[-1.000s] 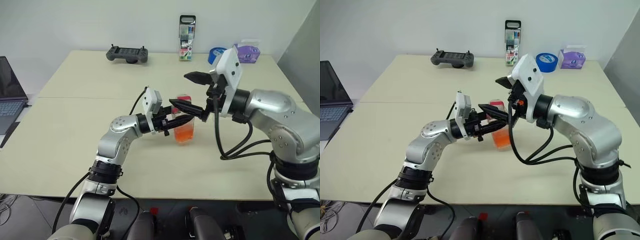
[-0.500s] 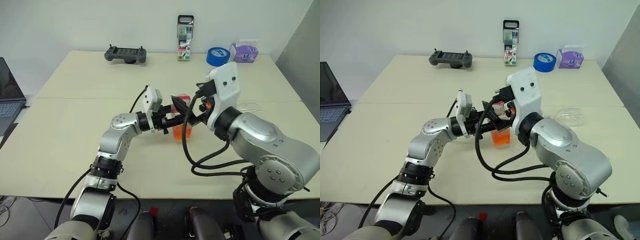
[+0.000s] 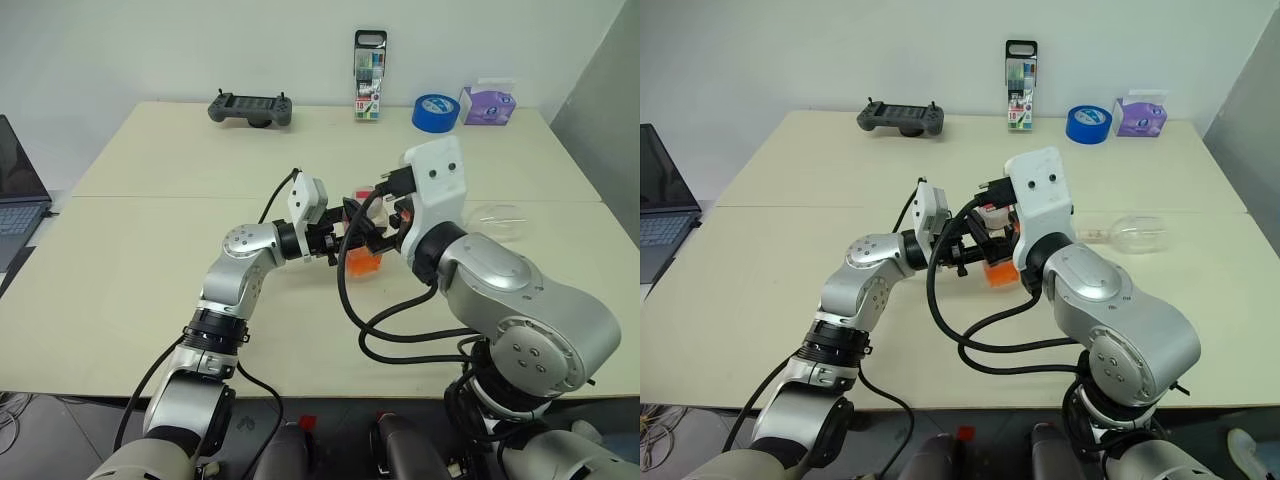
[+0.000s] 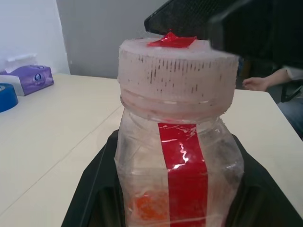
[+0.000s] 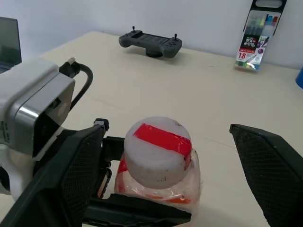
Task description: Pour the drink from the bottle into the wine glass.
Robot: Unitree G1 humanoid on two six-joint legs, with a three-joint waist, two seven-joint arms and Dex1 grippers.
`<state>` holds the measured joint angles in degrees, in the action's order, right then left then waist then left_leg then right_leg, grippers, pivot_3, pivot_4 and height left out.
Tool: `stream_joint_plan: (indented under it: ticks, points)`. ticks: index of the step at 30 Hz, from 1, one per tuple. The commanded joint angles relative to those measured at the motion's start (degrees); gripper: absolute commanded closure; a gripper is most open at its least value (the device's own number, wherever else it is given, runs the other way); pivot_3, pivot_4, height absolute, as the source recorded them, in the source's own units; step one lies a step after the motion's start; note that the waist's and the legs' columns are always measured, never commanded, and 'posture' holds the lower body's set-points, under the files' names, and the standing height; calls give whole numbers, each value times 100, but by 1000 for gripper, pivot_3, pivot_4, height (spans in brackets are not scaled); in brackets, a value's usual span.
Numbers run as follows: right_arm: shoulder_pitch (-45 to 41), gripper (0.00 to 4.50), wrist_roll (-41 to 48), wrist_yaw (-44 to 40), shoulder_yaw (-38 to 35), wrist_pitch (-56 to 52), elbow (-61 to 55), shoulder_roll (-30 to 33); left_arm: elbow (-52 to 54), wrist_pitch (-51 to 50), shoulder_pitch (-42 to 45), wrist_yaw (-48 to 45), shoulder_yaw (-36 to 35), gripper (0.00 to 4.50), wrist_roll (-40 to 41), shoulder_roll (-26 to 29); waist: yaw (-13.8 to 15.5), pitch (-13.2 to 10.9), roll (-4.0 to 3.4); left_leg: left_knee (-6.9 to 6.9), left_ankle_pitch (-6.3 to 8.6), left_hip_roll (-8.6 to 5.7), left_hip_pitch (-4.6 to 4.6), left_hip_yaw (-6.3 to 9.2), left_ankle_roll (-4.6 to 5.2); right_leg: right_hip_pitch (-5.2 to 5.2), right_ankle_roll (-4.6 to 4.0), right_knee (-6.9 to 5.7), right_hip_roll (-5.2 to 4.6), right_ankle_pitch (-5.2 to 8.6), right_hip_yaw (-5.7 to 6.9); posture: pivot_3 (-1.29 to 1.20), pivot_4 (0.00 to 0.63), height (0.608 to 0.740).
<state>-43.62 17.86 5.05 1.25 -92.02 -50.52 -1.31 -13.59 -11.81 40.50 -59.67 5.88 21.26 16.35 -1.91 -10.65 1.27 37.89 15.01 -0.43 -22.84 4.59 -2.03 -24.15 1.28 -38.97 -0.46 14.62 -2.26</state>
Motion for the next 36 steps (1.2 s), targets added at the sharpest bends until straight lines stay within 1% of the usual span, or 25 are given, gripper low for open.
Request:
stream_joint_plan:
  ticks: [1,12,15,19,21,22,25,27,28,29,32,34,36]
  points:
    - [-113,0,-122,-6,-13,-48,-120,-70,160,133,108,-68,-38,2604,34,-19,0,0,0,0,0,0,0,0,0,0,0,0,0,0,0,0,150,740]
    - [-159,0,-273,-67,41,-47,91,-194,143,144,101,-24,-33,2604,0,-49,-2,0,0,-1,0,2,0,1,0,0,0,0,6,0,1,0,150,740]
    - [-185,557,-338,-78,54,-42,139,-172,155,124,90,-8,-42,2604,2,-47,-2,0,0,-1,0,1,0,1,0,0,0,0,5,0,1,0,150,740]
    - [-157,1804,-399,-101,89,-48,154,-168,150,117,94,-8,-44,2604,-3,-42,-4,0,0,-1,0,3,0,2,0,-1,0,0,5,0,2,0,150,740]
    - [-147,2516,-430,-96,93,-48,144,-184,154,114,94,-12,-44,2604,-8,-42,-4,0,0,-1,0,3,0,3,0,0,0,0,5,0,3,0,150,740]
    - [-144,2694,-440,-90,99,-48,141,-192,159,113,90,-17,-48,2605,-10,-41,-4,0,0,-1,0,2,0,3,0,0,0,0,6,0,2,0,150,740]
    - [-147,2692,-449,-99,105,-48,127,-167,137,113,99,-31,-54,2605,-20,-50,-4,0,0,-1,0,1,0,1,0,0,0,0,5,0,1,0,150,740]
    - [-156,2692,-413,-194,121,-3,130,13,121,114,115,-35,-51,2606,-21,-61,-4,0,0,-1,0,2,0,2,0,0,0,1,5,0,1,0,150,740]
    - [-128,2692,-329,-399,153,208,164,316,116,111,130,-40,-51,2606,-17,-69,-3,0,0,-1,0,2,0,2,0,0,0,1,5,0,2,0,150,740]
    - [-58,2692,-156,-821,132,637,224,669,111,103,155,-44,-53,2607,-12,-77,-3,0,-1,-1,0,1,0,2,0,0,0,1,5,0,2,0,150,740]
    - [279,2692,715,-2658,-209,2059,541,1527,99,67,231,-28,-68,2613,5,-124,6,0,0,3,0,-7,-1,-2,1,6,2,10,8,1,3,0,150,740]
    - [400,2692,1214,-3907,-399,2785,1091,2105,75,73,263,-29,-59,2616,-1,-158,5,-1,0,3,1,-11,-1,-16,2,12,8,17,8,4,3,0,150,740]
    - [199,2692,1252,-4977,-233,3545,1997,2758,118,61,248,-54,-39,2629,8,-175,2,-2,2,4,2,-11,0,-26,3,11,15,16,8,6,-3,0,150,740]
